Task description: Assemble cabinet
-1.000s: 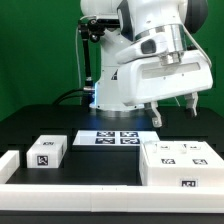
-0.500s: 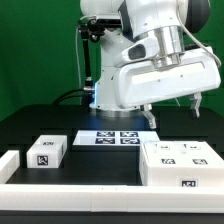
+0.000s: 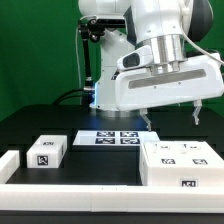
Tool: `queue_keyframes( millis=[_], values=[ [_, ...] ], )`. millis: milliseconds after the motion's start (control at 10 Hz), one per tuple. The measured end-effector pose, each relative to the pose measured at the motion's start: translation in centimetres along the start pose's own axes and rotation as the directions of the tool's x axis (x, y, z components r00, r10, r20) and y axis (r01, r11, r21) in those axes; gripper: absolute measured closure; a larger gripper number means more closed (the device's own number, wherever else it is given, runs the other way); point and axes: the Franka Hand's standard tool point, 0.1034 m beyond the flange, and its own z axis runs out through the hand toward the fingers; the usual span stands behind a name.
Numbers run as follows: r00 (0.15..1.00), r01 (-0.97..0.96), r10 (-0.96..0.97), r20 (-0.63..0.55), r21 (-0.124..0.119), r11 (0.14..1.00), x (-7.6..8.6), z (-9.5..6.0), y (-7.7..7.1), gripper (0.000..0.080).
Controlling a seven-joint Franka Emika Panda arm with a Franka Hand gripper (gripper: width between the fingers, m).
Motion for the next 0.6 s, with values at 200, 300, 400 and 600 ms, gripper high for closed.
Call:
queue_keyframes(
  millis=[200, 300, 400, 600],
  values=[
    [1.0, 0.018, -0.018, -0.013, 0.005, 1.0, -0.4, 0.7, -0.3, 0.0151],
    [0.996, 0.061, -0.061, -0.064, 0.003, 0.998, -0.5, 1.5, 0.2, 0.0151],
    [0.994, 0.097, -0.098, -0.056, -0.008, 0.995, -1.1, 1.9, 1.1, 0.0151],
    [0.963, 0.14, -0.142, -0.23, -0.023, 0.99, -0.4, 1.5, 0.0, 0.0151]
  ],
)
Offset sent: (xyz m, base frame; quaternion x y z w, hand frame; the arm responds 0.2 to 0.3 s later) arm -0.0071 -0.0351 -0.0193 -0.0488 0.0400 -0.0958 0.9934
